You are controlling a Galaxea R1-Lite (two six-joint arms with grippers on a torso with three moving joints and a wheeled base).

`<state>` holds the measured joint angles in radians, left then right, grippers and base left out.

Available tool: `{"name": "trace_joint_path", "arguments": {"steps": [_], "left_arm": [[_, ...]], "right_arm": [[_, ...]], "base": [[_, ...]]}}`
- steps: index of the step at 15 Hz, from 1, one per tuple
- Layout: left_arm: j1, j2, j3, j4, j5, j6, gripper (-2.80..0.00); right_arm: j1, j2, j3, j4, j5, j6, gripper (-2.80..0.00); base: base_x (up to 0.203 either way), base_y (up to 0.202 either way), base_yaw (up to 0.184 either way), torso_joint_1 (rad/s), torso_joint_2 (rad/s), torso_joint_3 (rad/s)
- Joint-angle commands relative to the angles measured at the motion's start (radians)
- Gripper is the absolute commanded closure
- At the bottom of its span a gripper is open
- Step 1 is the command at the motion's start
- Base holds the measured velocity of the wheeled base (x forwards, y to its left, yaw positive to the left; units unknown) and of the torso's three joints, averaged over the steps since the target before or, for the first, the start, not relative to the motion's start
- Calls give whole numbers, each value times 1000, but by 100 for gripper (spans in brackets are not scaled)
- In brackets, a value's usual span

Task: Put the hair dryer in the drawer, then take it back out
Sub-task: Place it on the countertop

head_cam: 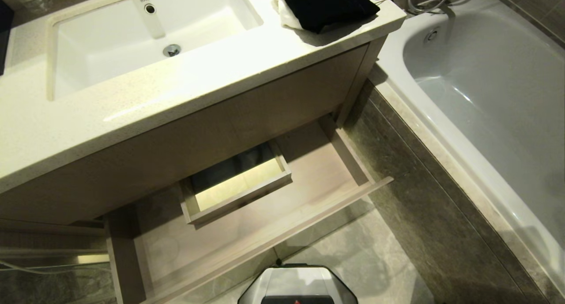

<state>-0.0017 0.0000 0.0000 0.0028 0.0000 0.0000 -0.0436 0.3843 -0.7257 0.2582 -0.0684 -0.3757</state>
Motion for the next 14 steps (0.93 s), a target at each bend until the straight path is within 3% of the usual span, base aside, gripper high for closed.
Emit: {"name": "trace_joint_path", "arguments": {"steps": [1, 2, 14], "left_arm": [[0, 0, 2, 0, 0, 0, 0], [0, 0, 1, 0, 0, 0, 0], [0, 0, 2, 0, 0, 0, 0]], "right_arm": [[0, 1, 6, 0, -56, -1, 0], [1, -1, 6, 3, -85, 0, 0], [1, 1, 11, 12, -83, 5, 0]], "base": [[0, 0, 0, 0, 0, 0], [-3, -3, 67, -2, 2, 3], [1, -8, 165, 1, 2, 2]]}}
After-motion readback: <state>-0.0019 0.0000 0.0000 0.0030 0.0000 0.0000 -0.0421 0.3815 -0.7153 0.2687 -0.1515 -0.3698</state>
